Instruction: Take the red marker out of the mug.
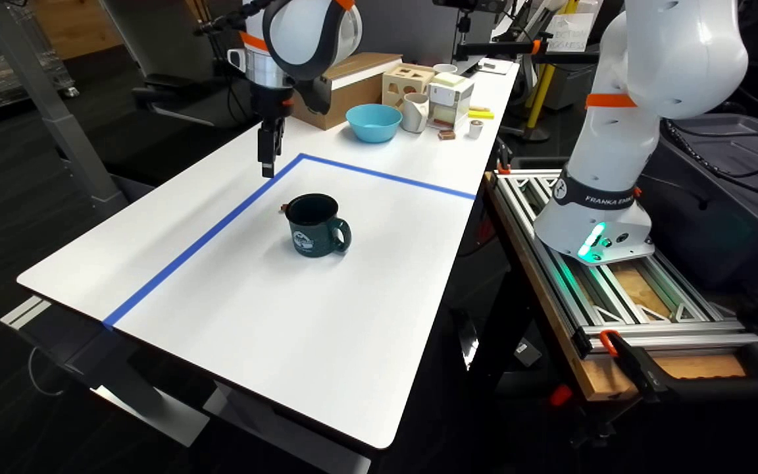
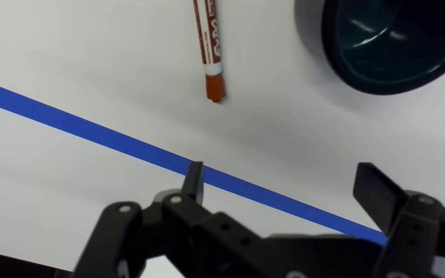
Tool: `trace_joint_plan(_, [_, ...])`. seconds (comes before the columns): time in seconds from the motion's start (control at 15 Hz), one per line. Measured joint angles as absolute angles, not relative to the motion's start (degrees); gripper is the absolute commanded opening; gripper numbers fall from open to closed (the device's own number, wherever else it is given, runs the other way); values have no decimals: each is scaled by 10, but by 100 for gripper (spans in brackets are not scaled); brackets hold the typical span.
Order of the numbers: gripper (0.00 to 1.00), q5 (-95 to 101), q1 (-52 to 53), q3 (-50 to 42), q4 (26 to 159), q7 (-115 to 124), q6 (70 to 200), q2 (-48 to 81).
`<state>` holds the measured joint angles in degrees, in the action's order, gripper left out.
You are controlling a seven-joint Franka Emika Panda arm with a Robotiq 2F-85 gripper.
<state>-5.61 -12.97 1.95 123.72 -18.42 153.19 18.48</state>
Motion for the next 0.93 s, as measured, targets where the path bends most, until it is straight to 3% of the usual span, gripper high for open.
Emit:
trace_joint_plan(0.4, [100,-65,-92,18,1288,-102,1424,97])
trace_joint_plan(0.93, [100,-65,-89,8,1287,-104,1427,106])
